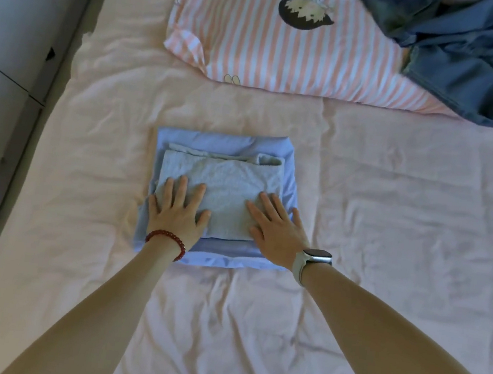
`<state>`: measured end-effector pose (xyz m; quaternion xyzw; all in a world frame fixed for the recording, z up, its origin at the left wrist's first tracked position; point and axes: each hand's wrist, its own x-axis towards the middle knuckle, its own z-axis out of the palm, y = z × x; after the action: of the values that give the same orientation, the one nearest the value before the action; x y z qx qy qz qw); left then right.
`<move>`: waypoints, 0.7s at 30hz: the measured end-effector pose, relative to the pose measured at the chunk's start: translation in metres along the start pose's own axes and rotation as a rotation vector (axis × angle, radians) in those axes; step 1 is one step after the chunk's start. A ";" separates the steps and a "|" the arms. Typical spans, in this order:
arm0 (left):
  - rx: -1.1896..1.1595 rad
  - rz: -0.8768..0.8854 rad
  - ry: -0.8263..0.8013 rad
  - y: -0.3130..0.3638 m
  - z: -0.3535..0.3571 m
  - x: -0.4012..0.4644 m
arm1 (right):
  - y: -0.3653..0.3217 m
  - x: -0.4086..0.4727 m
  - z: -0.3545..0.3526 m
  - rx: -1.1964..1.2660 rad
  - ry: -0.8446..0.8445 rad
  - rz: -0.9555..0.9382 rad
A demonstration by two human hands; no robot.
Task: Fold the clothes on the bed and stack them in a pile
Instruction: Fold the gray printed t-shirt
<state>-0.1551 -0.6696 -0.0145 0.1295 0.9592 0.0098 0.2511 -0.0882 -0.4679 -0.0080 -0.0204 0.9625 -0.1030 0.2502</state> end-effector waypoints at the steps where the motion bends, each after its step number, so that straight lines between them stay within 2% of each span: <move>1: 0.007 -0.021 -0.016 0.004 -0.009 -0.001 | 0.001 -0.004 -0.006 0.041 0.013 -0.002; 5: -0.071 -0.076 -0.004 0.043 -0.054 -0.003 | 0.025 -0.027 -0.045 0.290 0.130 0.107; 12: -0.201 0.203 0.173 0.177 -0.120 0.026 | 0.150 -0.066 -0.126 0.304 0.307 0.348; 17: -0.254 0.249 0.048 0.281 -0.079 0.062 | 0.260 -0.058 -0.138 0.106 0.369 0.462; 21: -0.081 0.219 -0.111 0.326 -0.013 0.097 | 0.334 -0.022 -0.133 -0.099 0.422 0.470</move>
<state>-0.1635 -0.3294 -0.0222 0.2234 0.9227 0.0689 0.3065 -0.1293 -0.1140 0.0461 0.2120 0.9754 0.0025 0.0605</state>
